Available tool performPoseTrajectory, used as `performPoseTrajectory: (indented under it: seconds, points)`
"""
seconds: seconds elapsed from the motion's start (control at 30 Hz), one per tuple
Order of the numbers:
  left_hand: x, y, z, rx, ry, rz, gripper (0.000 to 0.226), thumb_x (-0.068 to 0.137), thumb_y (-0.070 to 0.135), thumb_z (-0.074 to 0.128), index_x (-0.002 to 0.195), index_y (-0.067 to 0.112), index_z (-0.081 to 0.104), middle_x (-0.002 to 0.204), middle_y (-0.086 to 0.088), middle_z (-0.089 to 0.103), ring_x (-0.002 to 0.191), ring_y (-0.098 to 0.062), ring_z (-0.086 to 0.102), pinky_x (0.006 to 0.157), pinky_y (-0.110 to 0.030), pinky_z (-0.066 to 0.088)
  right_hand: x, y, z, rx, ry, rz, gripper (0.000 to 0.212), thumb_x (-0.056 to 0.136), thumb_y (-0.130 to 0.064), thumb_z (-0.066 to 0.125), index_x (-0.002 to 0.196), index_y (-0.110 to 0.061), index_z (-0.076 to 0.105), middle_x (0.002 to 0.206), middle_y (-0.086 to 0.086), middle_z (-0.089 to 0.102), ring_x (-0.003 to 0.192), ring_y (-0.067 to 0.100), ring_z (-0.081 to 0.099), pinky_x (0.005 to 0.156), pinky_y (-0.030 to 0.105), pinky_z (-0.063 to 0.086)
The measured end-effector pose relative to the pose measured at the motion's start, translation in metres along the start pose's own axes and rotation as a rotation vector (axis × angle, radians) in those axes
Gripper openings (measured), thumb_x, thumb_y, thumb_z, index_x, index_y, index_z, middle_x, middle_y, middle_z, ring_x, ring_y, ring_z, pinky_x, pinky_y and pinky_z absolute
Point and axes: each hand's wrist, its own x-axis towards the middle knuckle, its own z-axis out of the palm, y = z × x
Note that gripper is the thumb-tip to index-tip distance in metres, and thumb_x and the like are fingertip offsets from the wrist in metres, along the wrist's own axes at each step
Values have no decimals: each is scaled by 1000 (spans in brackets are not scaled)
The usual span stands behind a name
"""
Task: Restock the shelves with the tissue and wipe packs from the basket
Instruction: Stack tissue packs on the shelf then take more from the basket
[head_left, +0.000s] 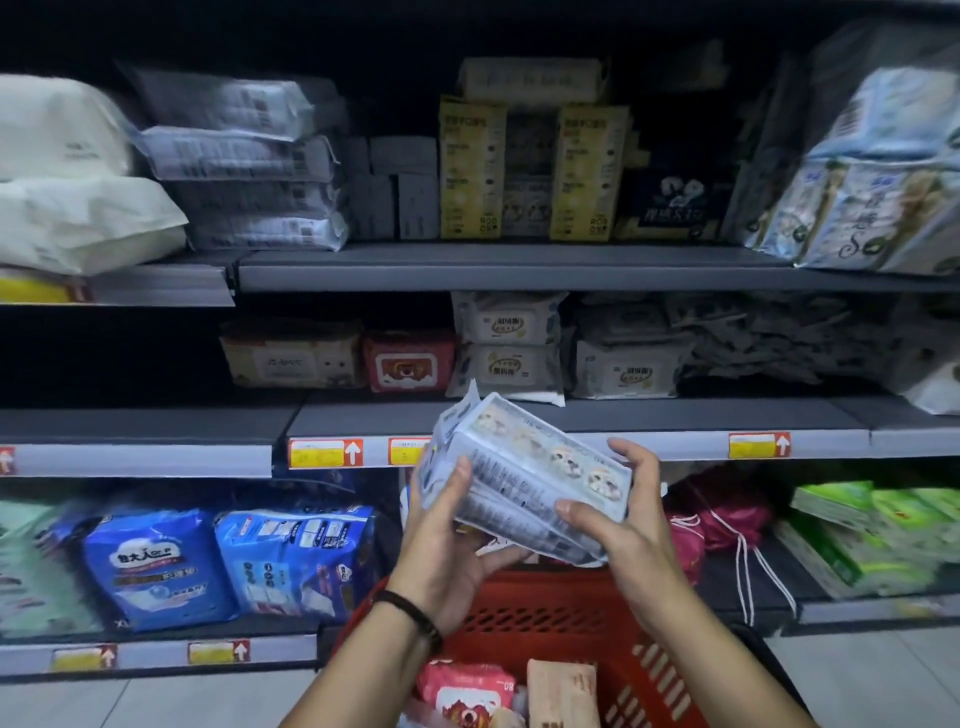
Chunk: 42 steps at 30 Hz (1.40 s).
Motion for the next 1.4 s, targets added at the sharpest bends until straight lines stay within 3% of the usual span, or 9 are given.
performPoseTrajectory:
  seconds: [0.13, 0.23, 0.4, 0.53, 0.63, 0.83, 1.03, 1.27, 1.4]
  points:
    - [-4, 5, 13, -27, 19, 165, 43, 94, 26, 68, 136, 28, 60, 127, -12, 74, 114, -35, 73, 82, -69, 58, -8, -19, 6, -61, 60, -213, 82, 71, 4, 88, 136, -18, 44, 119, -17, 72, 106, 3, 71, 85, 18, 57]
    - [-8, 19, 19, -87, 14, 223, 48, 94, 28, 68, 140, 27, 58, 125, -10, 75, 110, -35, 74, 84, -68, 58, -15, -25, 20, -11, 120, -300, 88, 70, 26, 82, 143, -13, 52, 133, -6, 70, 120, 16, 70, 90, 26, 61]
    - [-10, 56, 27, 46, 78, 396, 36, 90, 20, 75, 124, 27, 67, 115, -7, 79, 103, -28, 77, 94, -62, 57, -1, -42, 45, -58, 271, -350, 91, 65, -7, 98, 143, -35, 60, 140, -3, 66, 128, 22, 67, 102, 49, 59]
    - [0, 112, 40, 386, 251, 639, 44, 72, 55, 84, 104, 30, 67, 102, 0, 79, 95, -21, 76, 88, -53, 61, 32, -94, 63, -182, 306, -443, 81, 65, -16, 100, 135, -37, 63, 134, -16, 64, 122, 6, 66, 97, 40, 61]
    - [15, 160, 60, 544, 311, 826, 41, 81, 43, 84, 103, 24, 54, 99, 2, 74, 88, -13, 73, 76, -36, 59, 75, -133, 80, -272, 288, -497, 65, 69, -29, 99, 121, -40, 61, 126, -12, 67, 114, 10, 68, 94, 45, 60]
    - [61, 255, 78, 944, 219, 966, 49, 76, 35, 91, 109, 29, 55, 103, 15, 71, 88, 5, 68, 76, -23, 55, 173, -189, 115, -316, 316, -526, 58, 64, -47, 89, 109, -40, 52, 117, -6, 67, 106, 17, 68, 92, 48, 58]
    - [113, 277, 61, 1427, 402, 973, 38, 86, 29, 82, 120, 22, 65, 117, 1, 69, 110, -19, 64, 96, -32, 51, 230, -182, 138, -578, 149, -325, 50, 78, -37, 92, 101, -27, 48, 101, -1, 68, 91, 19, 66, 68, 35, 57]
    - [126, 285, 47, 1627, 451, 1073, 34, 92, 28, 75, 117, 33, 54, 90, 3, 57, 83, -23, 57, 71, -37, 53, 246, -171, 150, -663, 38, -269, 62, 81, -51, 84, 121, -28, 42, 116, 2, 63, 98, 20, 64, 70, 32, 52]
    - [125, 287, 47, 1661, 470, 1023, 24, 94, 31, 72, 116, 31, 62, 104, -1, 62, 92, -30, 63, 75, -43, 59, 250, -181, 140, -735, -62, -220, 70, 83, -48, 85, 132, -24, 42, 125, 5, 62, 102, 22, 64, 72, 29, 50]
